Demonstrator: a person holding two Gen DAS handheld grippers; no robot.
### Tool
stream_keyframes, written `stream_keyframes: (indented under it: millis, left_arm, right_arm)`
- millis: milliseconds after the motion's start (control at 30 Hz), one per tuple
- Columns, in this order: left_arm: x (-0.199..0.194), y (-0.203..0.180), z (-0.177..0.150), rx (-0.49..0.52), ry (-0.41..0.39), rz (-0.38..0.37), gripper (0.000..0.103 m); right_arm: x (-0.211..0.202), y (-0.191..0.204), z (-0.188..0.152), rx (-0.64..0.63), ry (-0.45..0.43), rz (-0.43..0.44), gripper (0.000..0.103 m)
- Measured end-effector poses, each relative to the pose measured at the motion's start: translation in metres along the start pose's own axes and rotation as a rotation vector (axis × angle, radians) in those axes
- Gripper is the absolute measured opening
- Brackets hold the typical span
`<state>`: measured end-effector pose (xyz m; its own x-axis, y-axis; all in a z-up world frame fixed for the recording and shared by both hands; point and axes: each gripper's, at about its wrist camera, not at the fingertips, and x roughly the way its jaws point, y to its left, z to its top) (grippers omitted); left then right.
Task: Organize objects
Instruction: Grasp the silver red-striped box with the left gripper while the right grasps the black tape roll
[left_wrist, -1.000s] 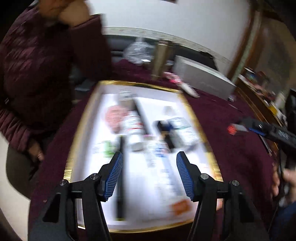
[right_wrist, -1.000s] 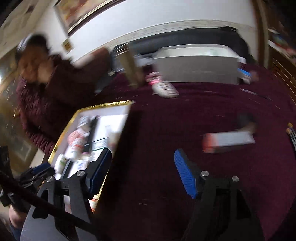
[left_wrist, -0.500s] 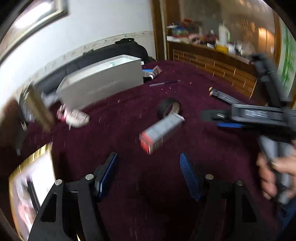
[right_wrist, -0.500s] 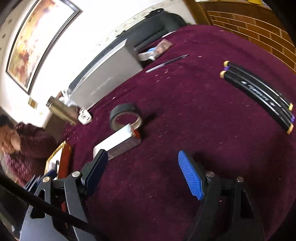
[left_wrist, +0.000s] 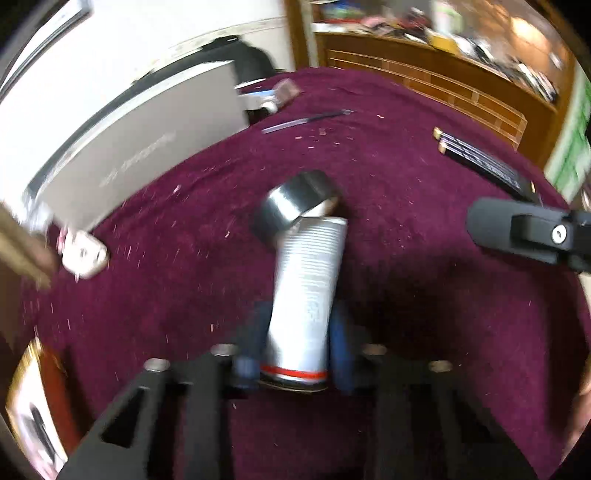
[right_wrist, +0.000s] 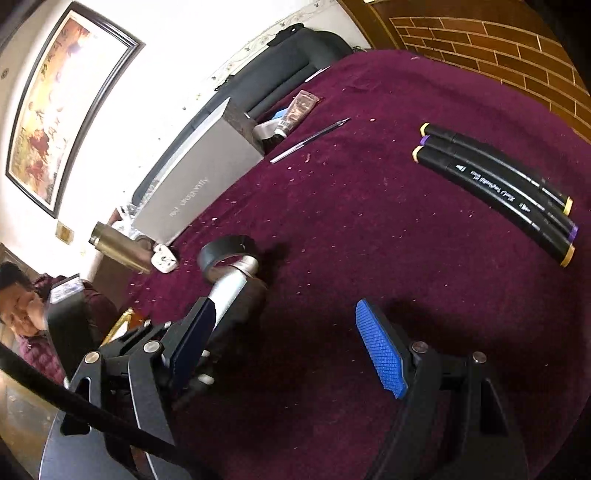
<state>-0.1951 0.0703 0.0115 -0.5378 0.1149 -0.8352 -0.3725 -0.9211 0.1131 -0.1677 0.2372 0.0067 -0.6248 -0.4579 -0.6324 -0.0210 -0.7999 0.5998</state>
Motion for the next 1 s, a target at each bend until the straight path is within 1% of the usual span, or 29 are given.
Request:
stream_keyframes:
  millis: [100, 167, 233, 267, 333, 367, 433, 467, 533, 667, 733, 800, 900, 1000]
  left_arm:
    - [-0.016, 0.006, -0.026, -0.122, -0.003, -0.02, 0.022]
    - [-0.033, 0.009, -0.055, -0.189, 0.0, -0.018, 0.022]
    - [-0.055, 0.009, -0.088, -0.222, -0.012, -0.003, 0.022]
    - [-0.063, 0.01, -0.102, -0.232, -0.024, 0.015, 0.022]
    - [-0.071, 0.013, -0.122, -0.248, -0.051, 0.081, 0.023]
    - [-0.071, 0.016, -0.125, -0.249, -0.057, 0.096, 0.023]
    - [-0.073, 0.024, -0.13, -0.286, -0.07, 0.07, 0.023]
    - [-0.073, 0.024, -0.13, -0.289, -0.072, 0.066, 0.023]
    - [-0.072, 0.024, -0.13, -0.291, -0.074, 0.059, 0.023]
    - [-0.075, 0.03, -0.133, -0.298, -0.077, 0.035, 0.023]
    - [-0.074, 0.03, -0.133, -0.296, -0.077, 0.032, 0.023]
    - [-0.071, 0.031, -0.13, -0.299, -0.078, 0.025, 0.023]
    - [-0.071, 0.032, -0.131, -0.303, -0.079, 0.02, 0.023]
    - [-0.071, 0.031, -0.131, -0.293, -0.077, 0.028, 0.023]
  right_arm:
    - [0.0, -0.001, -0.001, -0.011, 0.0, -0.015, 0.079]
    - [-0.001, 0.0, -0.002, -0.024, -0.002, -0.011, 0.079]
    - [-0.001, 0.005, -0.004, -0.053, 0.0, -0.004, 0.079]
    - [0.0, 0.009, -0.006, -0.07, -0.001, -0.001, 0.079]
    - [0.004, 0.018, -0.011, -0.117, -0.001, -0.012, 0.079]
    - [0.007, 0.023, -0.014, -0.14, 0.01, -0.015, 0.079]
    - [0.016, 0.031, -0.02, -0.161, 0.033, -0.016, 0.079]
    - [0.019, 0.034, -0.022, -0.17, 0.036, -0.034, 0.079]
    - [0.023, 0.044, -0.024, -0.204, 0.046, -0.083, 0.079]
    - [0.038, 0.069, -0.019, -0.321, 0.061, -0.18, 0.079]
    - [0.053, 0.082, -0.017, -0.376, 0.103, -0.211, 0.079]
    - [0.071, 0.093, -0.016, -0.425, 0.146, -0.268, 0.079]
    - [0.096, 0.095, -0.016, -0.455, 0.184, -0.342, 0.08]
    - [0.099, 0.097, -0.019, -0.495, 0.138, -0.371, 0.079]
